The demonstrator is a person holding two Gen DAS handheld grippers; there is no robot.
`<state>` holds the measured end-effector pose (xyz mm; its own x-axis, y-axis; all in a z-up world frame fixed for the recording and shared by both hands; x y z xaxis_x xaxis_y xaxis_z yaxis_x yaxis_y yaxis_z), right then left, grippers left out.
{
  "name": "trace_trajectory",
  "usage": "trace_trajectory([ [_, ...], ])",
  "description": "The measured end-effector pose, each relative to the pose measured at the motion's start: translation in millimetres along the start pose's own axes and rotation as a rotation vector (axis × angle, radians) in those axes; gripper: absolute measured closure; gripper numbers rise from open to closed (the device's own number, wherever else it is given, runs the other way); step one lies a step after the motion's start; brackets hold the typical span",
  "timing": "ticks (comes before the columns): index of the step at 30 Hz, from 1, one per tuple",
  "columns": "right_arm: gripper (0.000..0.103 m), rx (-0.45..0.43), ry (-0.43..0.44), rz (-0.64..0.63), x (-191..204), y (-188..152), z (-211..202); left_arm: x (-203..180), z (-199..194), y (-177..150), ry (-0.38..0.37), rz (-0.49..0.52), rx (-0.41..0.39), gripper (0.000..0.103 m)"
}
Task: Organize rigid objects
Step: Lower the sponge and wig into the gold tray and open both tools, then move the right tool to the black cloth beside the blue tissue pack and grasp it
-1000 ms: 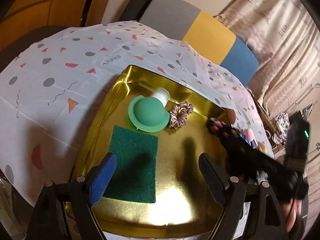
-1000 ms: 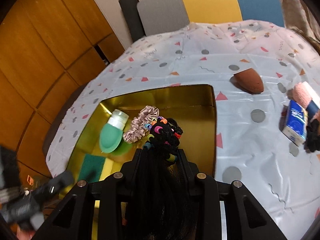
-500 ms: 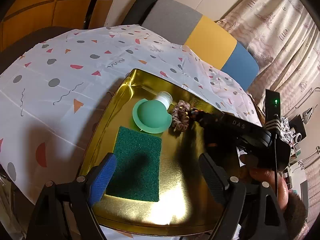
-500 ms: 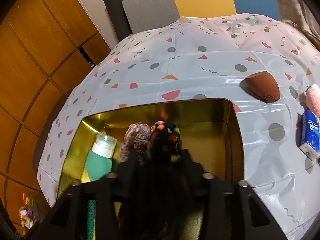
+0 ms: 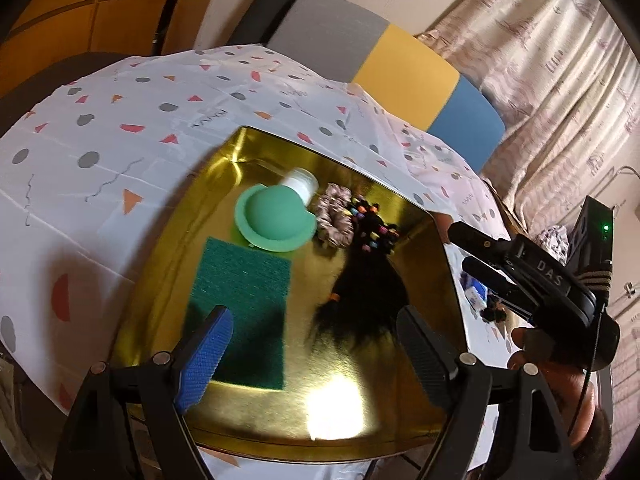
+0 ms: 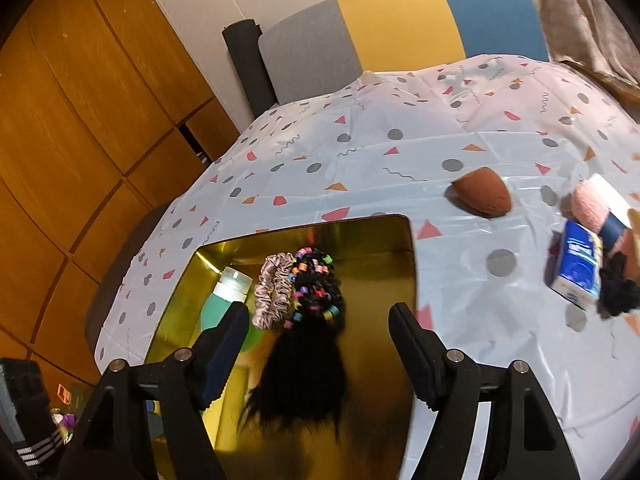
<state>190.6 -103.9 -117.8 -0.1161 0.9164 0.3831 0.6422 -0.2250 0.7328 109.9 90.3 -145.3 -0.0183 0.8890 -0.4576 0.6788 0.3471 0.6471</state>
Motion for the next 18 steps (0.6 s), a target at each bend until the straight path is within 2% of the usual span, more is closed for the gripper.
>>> trace_trajectory([
  [11, 0.029, -0.014, -0.053, -0.016, -30.8, -12.5, -30.2, -34.9, 4.3, -18.8, -0.043, 0.084, 0.05, 0.018],
  [18, 0.027, 0.011, -0.13, -0.027, -75.7, -38.5, -52.1, -75.5, 7.7, -38.4, -0.125, 0.19, 0.098, 0.018],
])
Point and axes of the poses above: each gripper's, at about its wrist camera, not at the fingertips, and z roughly the way its jaws point, x to its left, y to its top, the point moved 5 cm from there along z, roughly the way its jaws point, and after that the axes turned 10 degrees about -x, right-handed, at the moved point
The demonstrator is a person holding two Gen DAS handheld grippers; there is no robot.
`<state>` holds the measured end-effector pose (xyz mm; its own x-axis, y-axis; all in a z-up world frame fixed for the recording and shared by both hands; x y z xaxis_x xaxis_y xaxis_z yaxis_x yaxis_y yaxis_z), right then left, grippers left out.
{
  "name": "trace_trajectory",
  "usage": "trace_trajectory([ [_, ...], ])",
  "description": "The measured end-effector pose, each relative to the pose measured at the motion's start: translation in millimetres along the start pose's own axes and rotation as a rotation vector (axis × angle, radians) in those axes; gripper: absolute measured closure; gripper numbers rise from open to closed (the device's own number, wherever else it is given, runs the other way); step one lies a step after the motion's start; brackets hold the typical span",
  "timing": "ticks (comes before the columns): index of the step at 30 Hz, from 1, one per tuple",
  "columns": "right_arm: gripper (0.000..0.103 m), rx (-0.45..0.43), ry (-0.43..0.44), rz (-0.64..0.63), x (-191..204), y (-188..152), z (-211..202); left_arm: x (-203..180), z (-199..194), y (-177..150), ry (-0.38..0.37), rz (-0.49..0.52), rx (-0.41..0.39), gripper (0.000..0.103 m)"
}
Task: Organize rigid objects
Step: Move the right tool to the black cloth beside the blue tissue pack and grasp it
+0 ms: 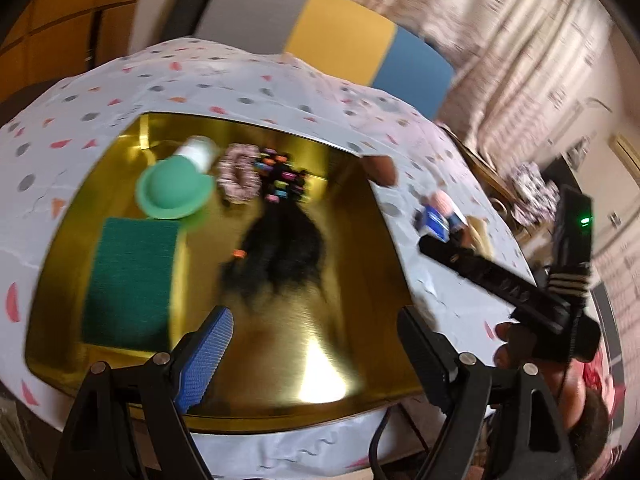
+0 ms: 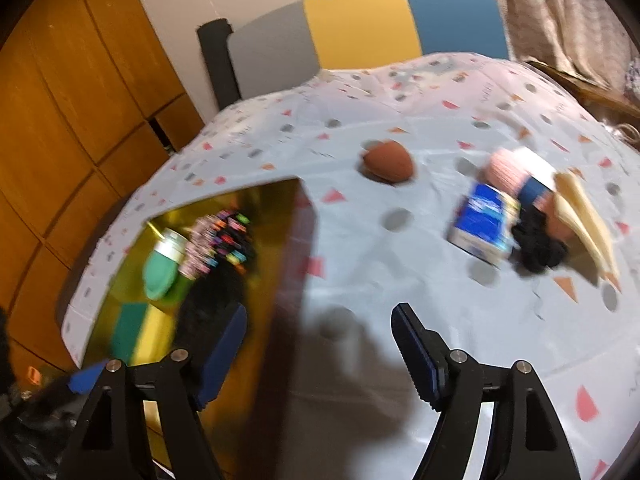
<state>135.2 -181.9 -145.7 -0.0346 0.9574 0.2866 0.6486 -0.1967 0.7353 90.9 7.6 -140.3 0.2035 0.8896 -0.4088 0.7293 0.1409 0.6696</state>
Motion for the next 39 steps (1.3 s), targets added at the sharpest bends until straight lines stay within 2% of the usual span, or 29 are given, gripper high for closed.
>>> trace_trajectory([
  [8, 0.027, -0.004, -0.151, 0.125, -94.0, -23.8, -19.5, -46.9, 14.2, -13.6, -0.068, 0.102, 0.053, 0.018],
  [11, 0.027, -0.027, -0.207, 0.168, -127.3, -20.5, -24.9, -60.2, 19.2, -18.2, -0.074, 0.131, 0.071, 0.018],
  [15, 0.029, -0.074, -0.24, 0.179, -154.7, -5.1, -25.6, -70.1, 22.3, -20.8, -0.071, 0.144, 0.077, 0.018],
  [19, 0.032, -0.096, -0.241, 0.165, -168.2, 16.1, -9.5, -75.6, 22.0, -20.9, -0.061, 0.154, 0.079, 0.018],
  [25, 0.042, -0.087, -0.218, 0.158, -174.2, 36.6, 30.8, -82.9, 21.4, -19.6, -0.036, 0.179, 0.079, 0.018],
  [28, 0.059, -0.071, -0.208, 0.123, -173.7, 38.0, 46.2, -84.9, 21.9, -19.6, -0.022, 0.187, 0.083, 0.018],
  [32, 0.075, -0.082, -0.177, 0.097, -171.3, 33.9, 45.0, -90.5, 27.9, -16.7, -0.018, 0.198, 0.097, 0.018],
  [35, 0.081, -0.077, -0.154, 0.098, -171.3, 26.4, 37.8, -99.3, 37.2, -11.6, -0.016, 0.208, 0.104, 0.018],
  [39, 0.081, -0.095, -0.12, 0.154, -176.5, 17.6, 18.1, -117.9, 53.2, 0.3, -0.026, 0.219, 0.109, 0.018],
])
Point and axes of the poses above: each gripper's, at about its wrist camera, not at the fingertips, and z roughly the way its jaws point, x to its left, y to its top, the point moved 5 cm from there along z, roughly the way its jaws point, and after that the axes turned 10 degrees about -x, right-handed, at the moved point
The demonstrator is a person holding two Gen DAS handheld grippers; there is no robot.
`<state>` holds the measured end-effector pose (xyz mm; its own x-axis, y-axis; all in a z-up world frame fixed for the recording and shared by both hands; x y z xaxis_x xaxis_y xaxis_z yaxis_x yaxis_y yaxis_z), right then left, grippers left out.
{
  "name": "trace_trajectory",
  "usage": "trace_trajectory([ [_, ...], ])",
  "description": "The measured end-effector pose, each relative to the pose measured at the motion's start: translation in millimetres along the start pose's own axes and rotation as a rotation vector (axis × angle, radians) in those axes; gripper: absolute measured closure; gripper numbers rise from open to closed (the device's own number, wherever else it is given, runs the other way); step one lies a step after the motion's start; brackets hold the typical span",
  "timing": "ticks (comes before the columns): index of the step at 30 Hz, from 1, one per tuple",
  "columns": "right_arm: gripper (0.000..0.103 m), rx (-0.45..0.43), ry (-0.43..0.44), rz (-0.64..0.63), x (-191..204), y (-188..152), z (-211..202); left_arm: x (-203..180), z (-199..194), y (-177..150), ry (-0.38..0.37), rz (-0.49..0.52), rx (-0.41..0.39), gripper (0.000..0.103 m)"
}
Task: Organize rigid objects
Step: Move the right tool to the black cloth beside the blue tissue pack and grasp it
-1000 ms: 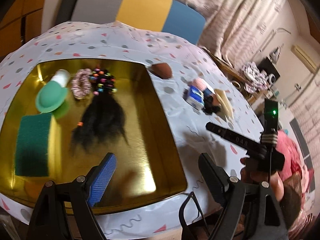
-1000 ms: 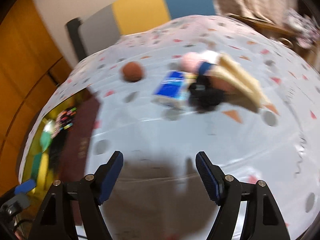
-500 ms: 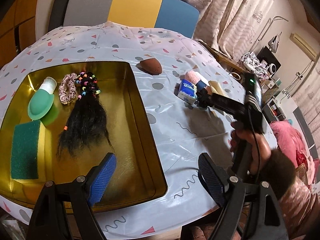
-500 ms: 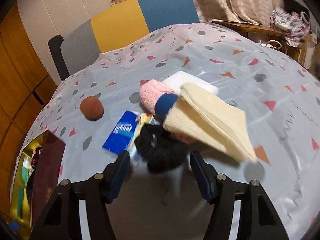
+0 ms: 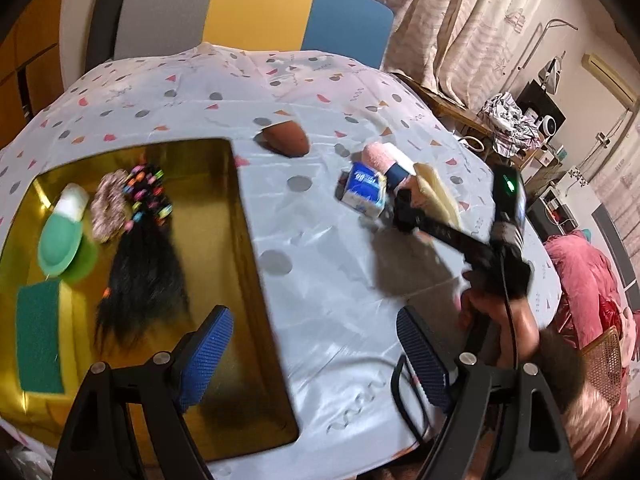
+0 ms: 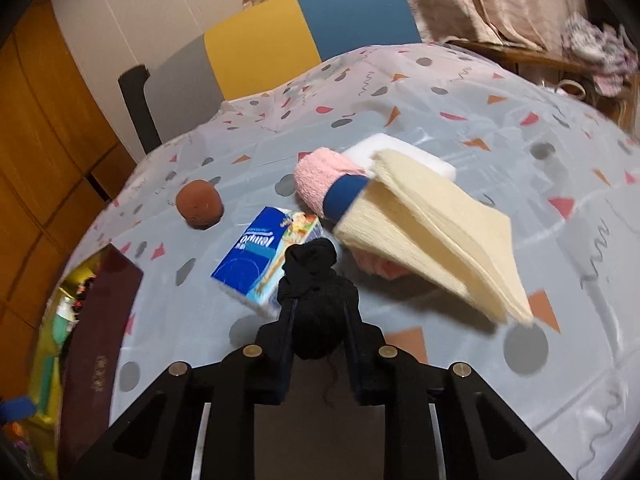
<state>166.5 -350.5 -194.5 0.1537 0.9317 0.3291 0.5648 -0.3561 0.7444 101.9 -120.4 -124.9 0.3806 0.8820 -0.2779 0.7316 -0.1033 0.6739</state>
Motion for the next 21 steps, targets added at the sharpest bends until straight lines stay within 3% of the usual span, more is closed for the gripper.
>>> trace_trajectory([
  [9, 0.082, -0.025, -0.003, 0.071, -24.2, -24.7, -20.5, -47.1, 63.9, 43.9, -0.009, 0.118, 0.048, 0.017],
  [13, 0.082, -0.04, 0.004, 0.074, -24.8, -27.1, -20.3, -63.5, 108.4, 55.9, 0.031, 0.204, 0.092, 0.017],
  [21, 0.085, -0.055, 0.038, 0.129, -31.0, -29.4, -20.1, -72.8, 190.5, 71.3, 0.077, 0.244, 0.168, 0.017],
])
Point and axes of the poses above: each gripper's, at about its wrist camera, not at the fingertips, and z roughly the way its jaws point, x to its left, y to its top, the point moved 5 cm from there along z, roughly the way its jaws point, and after that the axes turned 10 degrees about -x, right-handed, at the moved point
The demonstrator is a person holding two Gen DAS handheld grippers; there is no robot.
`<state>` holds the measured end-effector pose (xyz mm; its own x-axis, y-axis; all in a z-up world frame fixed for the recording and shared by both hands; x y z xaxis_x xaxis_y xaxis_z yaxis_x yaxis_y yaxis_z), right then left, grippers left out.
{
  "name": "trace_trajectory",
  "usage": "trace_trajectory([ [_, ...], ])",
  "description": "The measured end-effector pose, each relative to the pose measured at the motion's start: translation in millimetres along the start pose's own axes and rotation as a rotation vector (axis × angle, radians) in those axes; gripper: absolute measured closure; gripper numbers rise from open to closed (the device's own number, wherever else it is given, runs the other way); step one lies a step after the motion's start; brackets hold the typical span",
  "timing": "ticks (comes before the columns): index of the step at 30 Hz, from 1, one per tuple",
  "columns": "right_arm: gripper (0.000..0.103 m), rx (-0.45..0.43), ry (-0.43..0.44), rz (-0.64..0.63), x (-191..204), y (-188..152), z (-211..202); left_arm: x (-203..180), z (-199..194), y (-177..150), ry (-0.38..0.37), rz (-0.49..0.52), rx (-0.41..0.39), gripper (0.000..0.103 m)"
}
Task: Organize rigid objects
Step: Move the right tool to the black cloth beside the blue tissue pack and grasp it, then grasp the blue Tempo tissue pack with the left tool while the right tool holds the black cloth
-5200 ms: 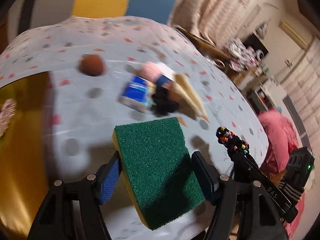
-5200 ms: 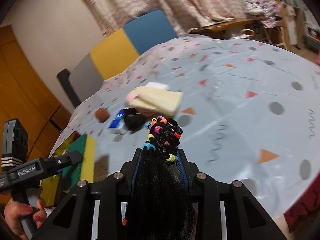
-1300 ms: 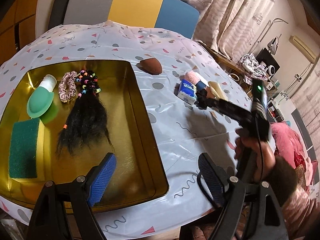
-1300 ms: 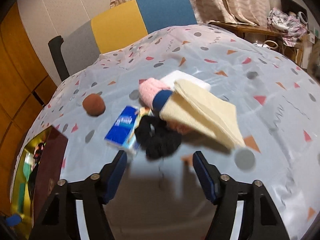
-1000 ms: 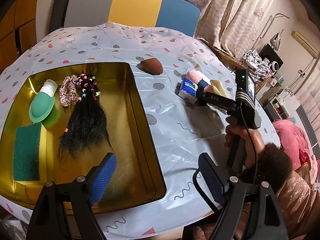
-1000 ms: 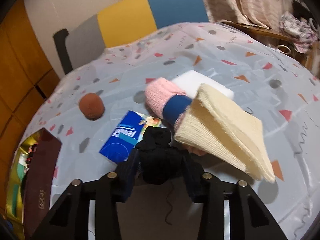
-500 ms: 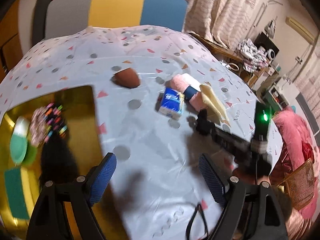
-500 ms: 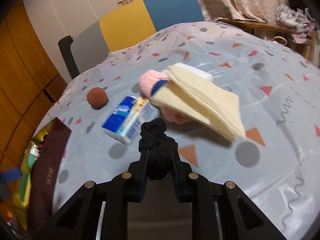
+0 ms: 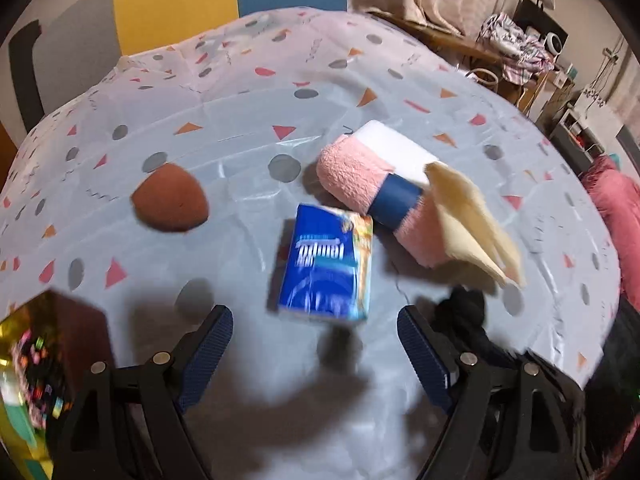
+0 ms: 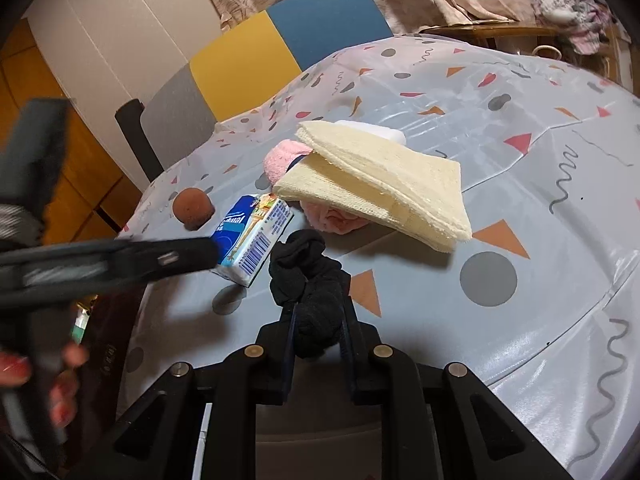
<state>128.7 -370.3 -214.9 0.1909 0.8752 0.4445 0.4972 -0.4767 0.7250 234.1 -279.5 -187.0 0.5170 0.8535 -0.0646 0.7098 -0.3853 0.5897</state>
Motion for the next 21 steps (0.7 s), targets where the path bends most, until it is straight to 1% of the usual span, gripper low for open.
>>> trace_trajectory([
  [4, 0.085, -0.003, 0.009, 0.013, -1.8, 0.6, 0.1, -6.7, 24.0, 4.8, -0.001, 0.039, 0.016, 0.017],
  [6, 0.085, -0.004, 0.015, 0.023, -2.6, 0.7, 0.4, -8.4, 35.9, 3.8, 0.02, 0.065, 0.025, 0.017],
  [9, 0.085, -0.006, 0.022, 0.034, -3.8, 1.1, 1.2, -8.7, 42.3, 1.8, -0.008, 0.048, 0.012, 0.019],
  [10, 0.085, -0.007, 0.023, 0.036, -4.2, 1.3, 1.8, -8.8, 41.2, 1.8, -0.007, 0.053, -0.007, 0.031],
  [11, 0.085, -0.008, 0.024, 0.038, -4.4, 1.4, 2.2, -9.1, 39.7, 1.8, 0.0, 0.061, -0.017, 0.038],
  [12, 0.085, -0.009, 0.025, 0.039, -4.7, 1.3, 2.1, -9.0, 38.6, 1.6, 0.008, 0.066, -0.021, 0.049],
  [17, 0.085, -0.011, 0.024, 0.04, -4.3, 1.0, 2.5, -9.0, 30.1, -5.0, -0.02, 0.035, -0.01, 0.05],
  [21, 0.085, -0.01, 0.023, 0.039, -4.5, 1.4, 3.2, -0.7, 15.8, -16.9, -0.055, -0.067, -0.003, 0.05],
])
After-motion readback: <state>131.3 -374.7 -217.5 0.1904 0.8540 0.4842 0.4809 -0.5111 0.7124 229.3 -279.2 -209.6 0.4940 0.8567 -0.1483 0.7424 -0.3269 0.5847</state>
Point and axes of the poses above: each gripper's, at about its wrist camera, not at the fingertips, and z roughly the way its jaws point, x to its left, y to its top, the point moved 5 cm from there along z, roughly the way its jaws point, and after that the axes turned 10 degrees about -x, right-handed, at the moved point
